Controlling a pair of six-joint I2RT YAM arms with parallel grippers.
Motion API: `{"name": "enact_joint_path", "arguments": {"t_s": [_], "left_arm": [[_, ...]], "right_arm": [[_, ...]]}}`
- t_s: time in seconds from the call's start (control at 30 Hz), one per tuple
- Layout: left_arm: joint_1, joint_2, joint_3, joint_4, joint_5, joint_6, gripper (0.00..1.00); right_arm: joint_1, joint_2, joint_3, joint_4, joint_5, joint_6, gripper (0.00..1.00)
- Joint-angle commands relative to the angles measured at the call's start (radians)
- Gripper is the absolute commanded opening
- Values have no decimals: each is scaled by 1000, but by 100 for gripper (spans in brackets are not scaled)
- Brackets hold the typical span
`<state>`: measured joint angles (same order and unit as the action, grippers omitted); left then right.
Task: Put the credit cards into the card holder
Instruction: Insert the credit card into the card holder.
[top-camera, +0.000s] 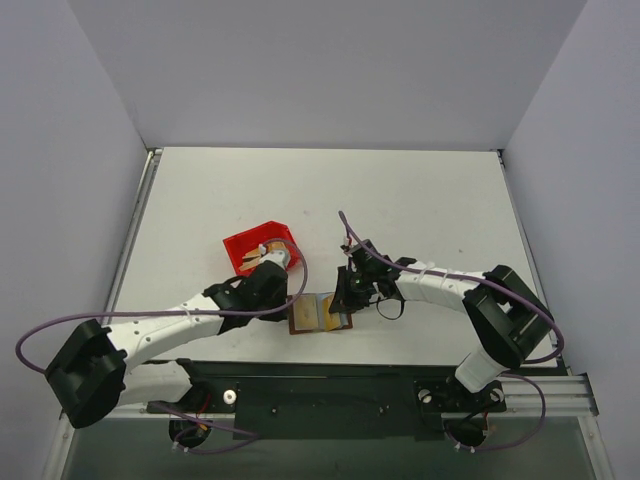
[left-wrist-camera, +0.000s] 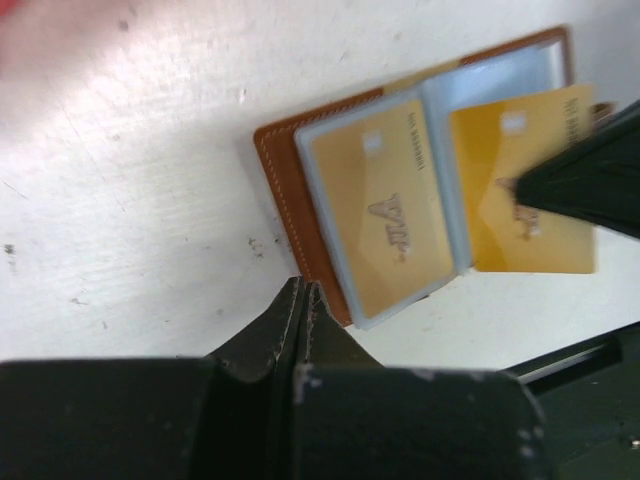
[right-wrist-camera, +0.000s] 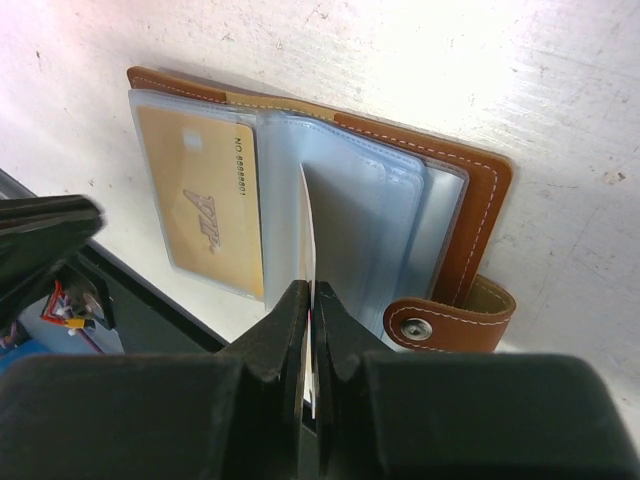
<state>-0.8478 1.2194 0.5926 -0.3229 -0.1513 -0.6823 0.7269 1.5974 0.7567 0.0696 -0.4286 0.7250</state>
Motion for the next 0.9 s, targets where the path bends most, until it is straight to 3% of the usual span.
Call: {"name": "enact_joint_path", "arguments": {"t_s": [0.0,0.07,0.3,0.5,0.87], "left_arm": [[3,-69,137,-123,-70,36,0],[3,-73,157,-105,-53,50,0],[-14,21,130,198,134,96,0],[-56,161,157,294,151,115,0],[-73,258,171,360,180,119,0]], "right_arm": [[6,27,21,-111,80,-32,0],[8,29,21,-108,80,-29,0],[9,26,15,-102,80,-24,0],[9,30,13,-86,67,-22,0],[8,36,12,-82,62,-21,0]]}}
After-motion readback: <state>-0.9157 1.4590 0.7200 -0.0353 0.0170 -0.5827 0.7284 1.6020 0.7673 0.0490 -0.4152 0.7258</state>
